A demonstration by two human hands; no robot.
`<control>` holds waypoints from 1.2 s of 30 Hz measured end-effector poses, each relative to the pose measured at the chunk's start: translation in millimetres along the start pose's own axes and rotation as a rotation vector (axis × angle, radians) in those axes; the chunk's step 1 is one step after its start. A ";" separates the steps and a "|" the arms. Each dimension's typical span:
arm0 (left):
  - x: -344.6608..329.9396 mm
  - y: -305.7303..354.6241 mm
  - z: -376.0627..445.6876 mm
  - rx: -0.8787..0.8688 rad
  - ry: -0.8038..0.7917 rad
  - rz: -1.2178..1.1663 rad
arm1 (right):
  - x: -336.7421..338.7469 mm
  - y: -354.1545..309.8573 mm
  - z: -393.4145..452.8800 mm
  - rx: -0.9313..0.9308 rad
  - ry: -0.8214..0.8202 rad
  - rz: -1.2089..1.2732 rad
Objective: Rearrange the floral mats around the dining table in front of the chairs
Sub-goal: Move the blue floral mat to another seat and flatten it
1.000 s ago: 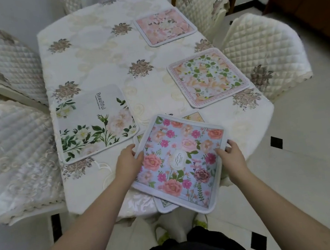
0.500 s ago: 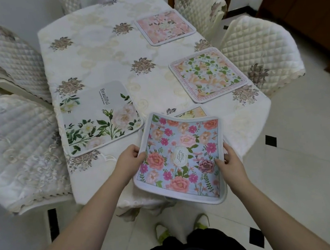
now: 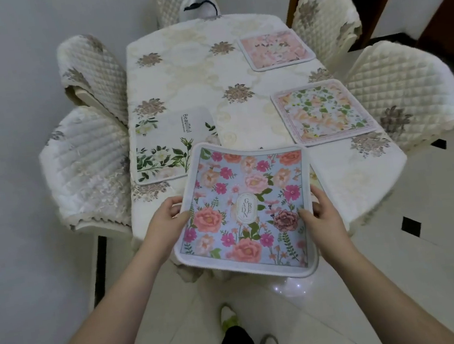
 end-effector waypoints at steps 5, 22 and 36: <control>17.5 -16.8 -50.4 0.007 0.087 -0.080 | -6.5 -2.5 -16.1 0.024 -0.100 -0.013; 162.9 -72.5 -185.1 0.045 0.410 -0.208 | -149.7 -35.9 -91.4 0.104 -0.433 -0.074; 340.1 -123.4 -274.7 -0.026 0.634 -0.223 | -325.6 -56.9 -202.7 0.188 -0.575 -0.099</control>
Point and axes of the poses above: each hand's wrist, its own z-axis towards the middle knuckle, its own x-axis out of the back of the hand, y = z × x, the point moved 5 cm from there along z, towards the middle knuckle, and after that the axes turned 1 degree about -x, right-handed, at the moved point
